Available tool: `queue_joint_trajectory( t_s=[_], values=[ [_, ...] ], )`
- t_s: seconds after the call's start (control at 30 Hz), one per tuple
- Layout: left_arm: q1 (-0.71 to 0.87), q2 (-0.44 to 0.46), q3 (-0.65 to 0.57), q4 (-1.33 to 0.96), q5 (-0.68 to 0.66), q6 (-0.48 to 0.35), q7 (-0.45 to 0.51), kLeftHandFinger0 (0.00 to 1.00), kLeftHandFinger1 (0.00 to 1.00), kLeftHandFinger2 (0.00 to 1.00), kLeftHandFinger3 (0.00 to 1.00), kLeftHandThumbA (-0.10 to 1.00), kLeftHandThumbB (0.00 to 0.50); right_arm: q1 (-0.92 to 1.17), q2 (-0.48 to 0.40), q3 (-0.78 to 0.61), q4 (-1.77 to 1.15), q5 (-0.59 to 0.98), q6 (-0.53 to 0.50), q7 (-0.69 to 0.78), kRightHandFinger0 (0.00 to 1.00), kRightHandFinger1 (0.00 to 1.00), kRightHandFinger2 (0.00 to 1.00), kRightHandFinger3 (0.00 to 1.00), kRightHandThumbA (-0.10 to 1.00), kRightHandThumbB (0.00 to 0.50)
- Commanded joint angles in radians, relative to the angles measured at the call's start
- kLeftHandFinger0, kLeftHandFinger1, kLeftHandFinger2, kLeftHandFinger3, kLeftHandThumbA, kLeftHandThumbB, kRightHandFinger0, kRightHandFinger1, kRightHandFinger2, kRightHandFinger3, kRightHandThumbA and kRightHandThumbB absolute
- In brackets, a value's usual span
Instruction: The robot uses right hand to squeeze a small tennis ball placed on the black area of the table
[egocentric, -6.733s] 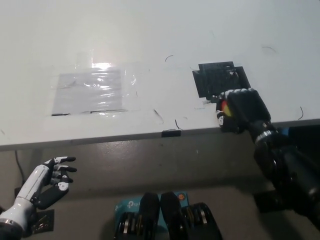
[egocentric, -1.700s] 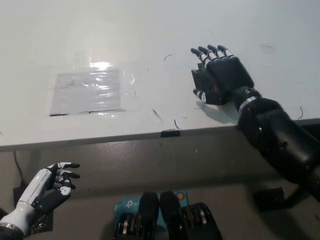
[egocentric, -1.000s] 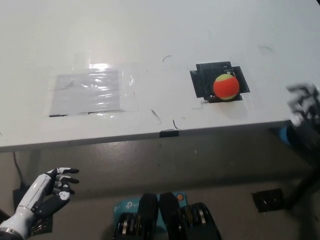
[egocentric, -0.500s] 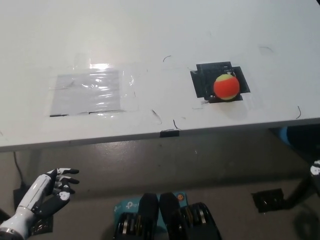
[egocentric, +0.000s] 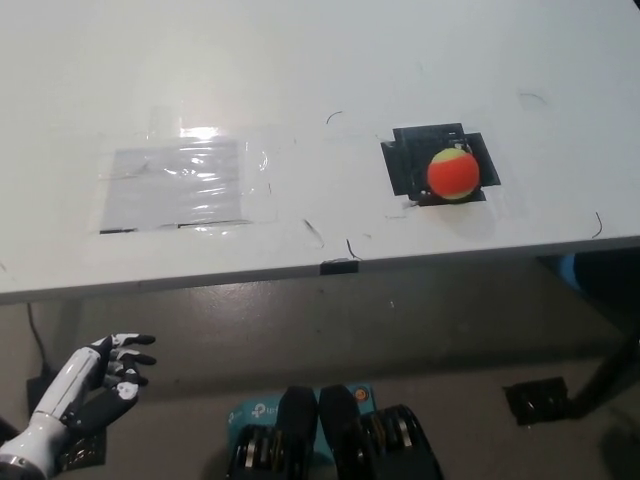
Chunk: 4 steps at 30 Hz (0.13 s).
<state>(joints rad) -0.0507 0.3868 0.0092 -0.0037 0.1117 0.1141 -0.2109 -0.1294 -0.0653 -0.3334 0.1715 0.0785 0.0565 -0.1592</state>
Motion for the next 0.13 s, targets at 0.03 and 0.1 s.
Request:
queue_joint_trajectory(
  t_s=[0.03, 0.1],
  values=[
    [-0.003, 0.026, 0.019, -0.013, -0.004, -0.036, 0.006, 0.45, 0.53, 0.63, 0.73, 0.05, 0.084, -0.027, -0.014, -0.008, -0.018, 0.049, 0.024, 0.007, 0.00, 0.01, 0.13, 0.63, -0.10, 0.188],
    [-0.004, 0.026, 0.020, -0.006, -0.007, -0.048, 0.005, 0.44, 0.51, 0.62, 0.73, 0.03, 0.080, -0.027, -0.014, -0.008, -0.018, 0.055, 0.025, 0.006, 0.00, 0.00, 0.13, 0.64, -0.10, 0.186]
  ],
)
